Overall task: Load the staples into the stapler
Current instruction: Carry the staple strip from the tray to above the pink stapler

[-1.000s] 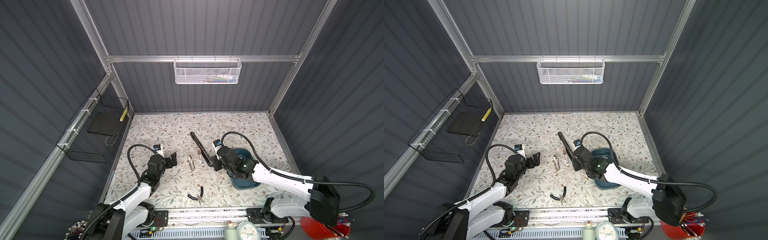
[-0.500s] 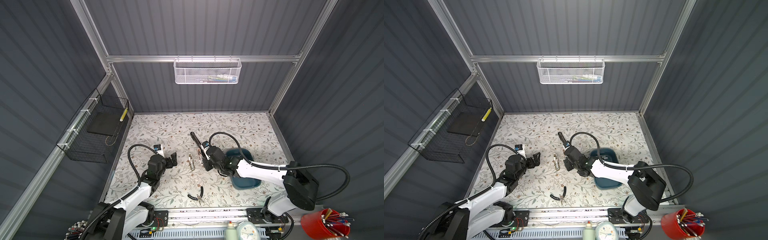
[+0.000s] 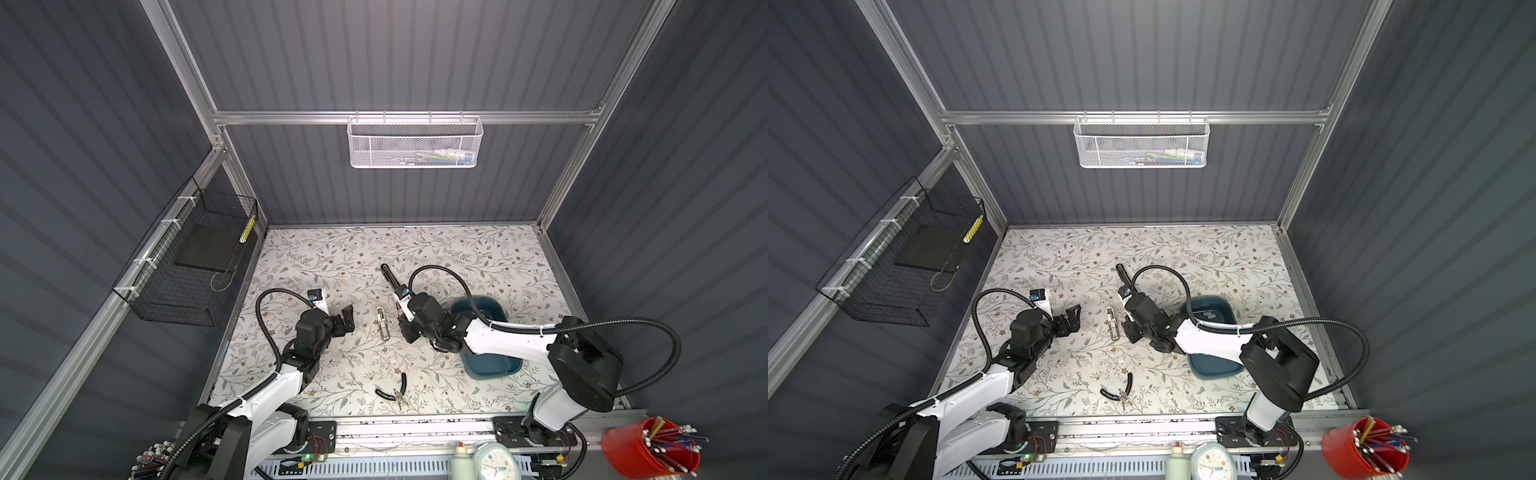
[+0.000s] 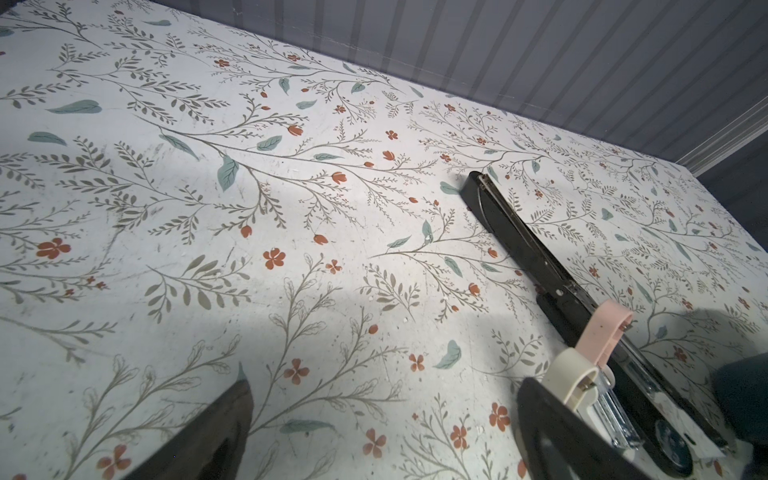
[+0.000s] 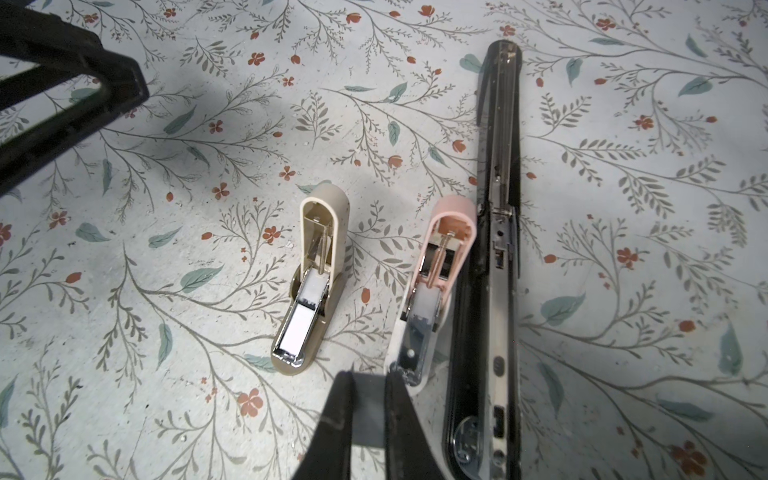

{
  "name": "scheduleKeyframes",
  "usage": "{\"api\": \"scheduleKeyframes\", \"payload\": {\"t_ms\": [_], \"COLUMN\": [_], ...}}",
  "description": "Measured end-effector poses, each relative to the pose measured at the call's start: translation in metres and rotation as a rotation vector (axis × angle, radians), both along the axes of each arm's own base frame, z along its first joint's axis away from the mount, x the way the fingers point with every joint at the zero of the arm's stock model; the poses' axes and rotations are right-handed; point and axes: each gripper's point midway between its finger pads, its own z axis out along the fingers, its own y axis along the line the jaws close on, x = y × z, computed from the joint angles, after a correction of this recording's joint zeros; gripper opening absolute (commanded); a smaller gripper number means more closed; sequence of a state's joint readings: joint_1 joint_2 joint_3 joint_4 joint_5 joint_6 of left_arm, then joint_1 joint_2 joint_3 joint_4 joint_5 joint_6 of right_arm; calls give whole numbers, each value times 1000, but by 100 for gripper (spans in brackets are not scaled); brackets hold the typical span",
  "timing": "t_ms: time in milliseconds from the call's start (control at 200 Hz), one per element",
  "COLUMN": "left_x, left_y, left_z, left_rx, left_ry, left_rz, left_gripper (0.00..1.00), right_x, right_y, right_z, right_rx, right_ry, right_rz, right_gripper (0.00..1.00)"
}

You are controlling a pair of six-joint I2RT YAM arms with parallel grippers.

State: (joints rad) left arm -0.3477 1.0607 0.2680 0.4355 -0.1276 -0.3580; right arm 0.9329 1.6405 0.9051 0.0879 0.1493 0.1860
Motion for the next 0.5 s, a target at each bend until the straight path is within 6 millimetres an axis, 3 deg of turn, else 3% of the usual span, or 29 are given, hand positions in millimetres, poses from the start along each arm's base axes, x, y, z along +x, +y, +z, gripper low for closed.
{"api": "scheduleKeyframes", "payload": {"t_ms": [110, 290, 500], "left_x": [-1, -9, -20], "left_y": [-5, -29, -37], "left_z": [1, 9, 11], "left_rx": [-6, -39, -52], "left_ry": [-4, -52, -83], "left_rz": [-28, -186, -254], "left_gripper": [99, 99, 99], "right_x": [3, 6, 11], "right_y": [2, 1, -2], "right_z": [-9, -15, -14], "right_rx": [-14, -24, -21], "right_ry": [6, 11, 6], "right_rz": [6, 0, -15], "right_gripper": [7, 8, 8]}}
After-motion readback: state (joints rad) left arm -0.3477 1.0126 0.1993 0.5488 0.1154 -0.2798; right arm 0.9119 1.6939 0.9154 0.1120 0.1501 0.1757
